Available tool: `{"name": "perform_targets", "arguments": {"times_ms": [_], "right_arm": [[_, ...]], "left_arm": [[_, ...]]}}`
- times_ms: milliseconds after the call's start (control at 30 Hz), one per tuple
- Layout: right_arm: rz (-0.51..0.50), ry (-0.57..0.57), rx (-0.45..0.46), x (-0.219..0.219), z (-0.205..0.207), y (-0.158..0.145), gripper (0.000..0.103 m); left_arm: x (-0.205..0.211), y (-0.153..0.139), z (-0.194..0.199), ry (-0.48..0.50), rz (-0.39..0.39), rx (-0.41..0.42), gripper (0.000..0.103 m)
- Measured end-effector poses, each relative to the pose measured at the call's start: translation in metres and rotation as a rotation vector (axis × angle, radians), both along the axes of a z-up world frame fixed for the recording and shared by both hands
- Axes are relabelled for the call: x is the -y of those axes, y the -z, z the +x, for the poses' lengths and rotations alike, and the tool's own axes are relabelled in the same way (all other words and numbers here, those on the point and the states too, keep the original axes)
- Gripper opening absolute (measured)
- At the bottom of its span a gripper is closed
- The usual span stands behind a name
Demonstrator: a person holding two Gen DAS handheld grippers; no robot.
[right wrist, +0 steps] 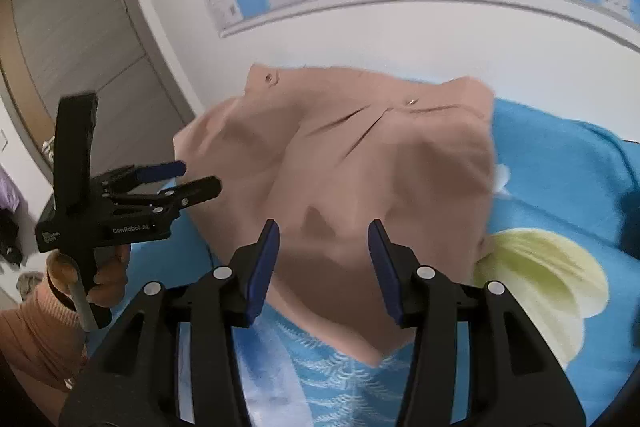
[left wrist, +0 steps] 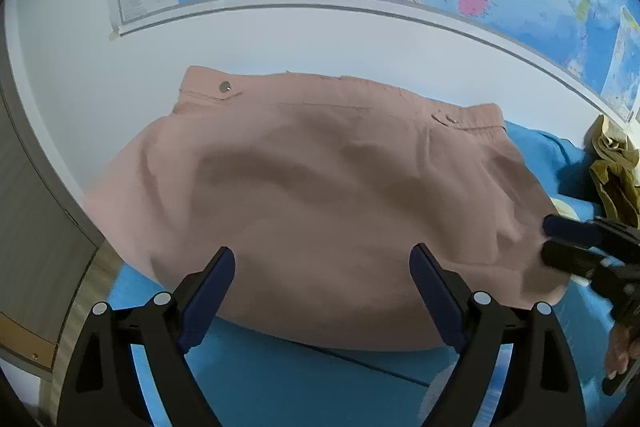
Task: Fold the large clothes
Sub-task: 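Smooth the folded jacket flat with both grippers open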
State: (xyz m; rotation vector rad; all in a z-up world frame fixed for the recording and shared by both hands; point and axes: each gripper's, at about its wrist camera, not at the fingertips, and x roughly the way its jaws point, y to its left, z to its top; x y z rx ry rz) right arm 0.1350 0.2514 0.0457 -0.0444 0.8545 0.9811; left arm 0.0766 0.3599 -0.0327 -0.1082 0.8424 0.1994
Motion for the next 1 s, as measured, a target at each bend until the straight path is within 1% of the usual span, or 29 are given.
{"name": "perform_targets", "arguments": {"times_ms": [67, 100, 133, 233, 300, 367, 467, 533, 567, 600, 633, 667, 700, 767, 833, 900, 933, 1000], "right_arm": [[-0.046, -0.013, -0.01, -0.005, -0.001, 0.011, 0.046], [-0.093, -0.032, -0.019, -0.011, -0.001, 0.019, 0.047], [-0.105, -0.036, -0.02, -0.013, 0.001, 0.022, 0.047], [-0.09, -0.04, -0.052, -0.009, 0.004, 0.019, 0.047], [-0.037, -0.019, -0.037, -0.003, 0.01, 0.005, 0.047], [-0.012, 0.008, -0.029, 0.002, 0.02, -0.004, 0.048], [0.021, 0.046, -0.018, -0.003, 0.04, -0.013, 0.048], [-0.022, 0.081, -0.001, -0.016, 0.054, -0.011, 0.048], [-0.056, 0.09, -0.001, -0.023, 0.062, -0.005, 0.048], [-0.102, 0.106, -0.006, -0.029, 0.071, 0.003, 0.044], [-0.137, 0.129, -0.03, -0.03, 0.08, 0.012, 0.042], [-0.147, 0.139, -0.051, -0.03, 0.087, 0.018, 0.039], [-0.148, 0.159, -0.07, -0.026, 0.093, 0.024, 0.03], [-0.126, 0.172, -0.092, -0.019, 0.096, 0.026, 0.027], [-0.135, 0.179, -0.069, -0.015, 0.09, 0.018, 0.028], [-0.084, 0.151, -0.053, -0.016, 0.08, 0.004, 0.033], [-0.068, 0.136, -0.041, -0.017, 0.075, -0.003, 0.035], [-0.033, 0.092, 0.004, -0.025, 0.063, -0.015, 0.041]], "left_arm": [[0.004, 0.002, 0.0, -0.001, -0.006, -0.009, 0.086], [0.006, 0.006, 0.001, 0.004, -0.01, -0.02, 0.086], [0.006, 0.01, 0.003, 0.002, -0.009, -0.028, 0.086], [0.007, 0.019, 0.005, 0.004, -0.004, -0.051, 0.086], [0.006, 0.022, 0.007, 0.011, -0.016, -0.065, 0.086], [0.006, 0.022, 0.008, 0.012, -0.022, -0.069, 0.086], [0.011, 0.02, 0.013, 0.029, -0.008, -0.073, 0.086], [0.016, 0.022, 0.018, 0.043, 0.006, -0.082, 0.086], [0.018, 0.023, 0.02, 0.049, 0.01, -0.089, 0.087], [0.019, 0.024, 0.022, 0.044, 0.019, -0.093, 0.087], [0.019, 0.024, 0.023, 0.043, 0.02, -0.093, 0.087], [0.018, 0.024, 0.023, 0.047, 0.021, -0.091, 0.087], [0.017, 0.022, 0.023, 0.051, 0.021, -0.087, 0.087], [0.005, 0.017, 0.022, 0.041, 0.007, -0.072, 0.087], [-0.01, 0.01, 0.022, 0.006, 0.01, -0.055, 0.087], [-0.03, 0.003, 0.024, -0.039, 0.041, -0.035, 0.086], [-0.039, 0.0, 0.025, -0.052, 0.044, -0.028, 0.086], [-0.062, -0.004, 0.029, -0.113, 0.07, -0.019, 0.086]]}}
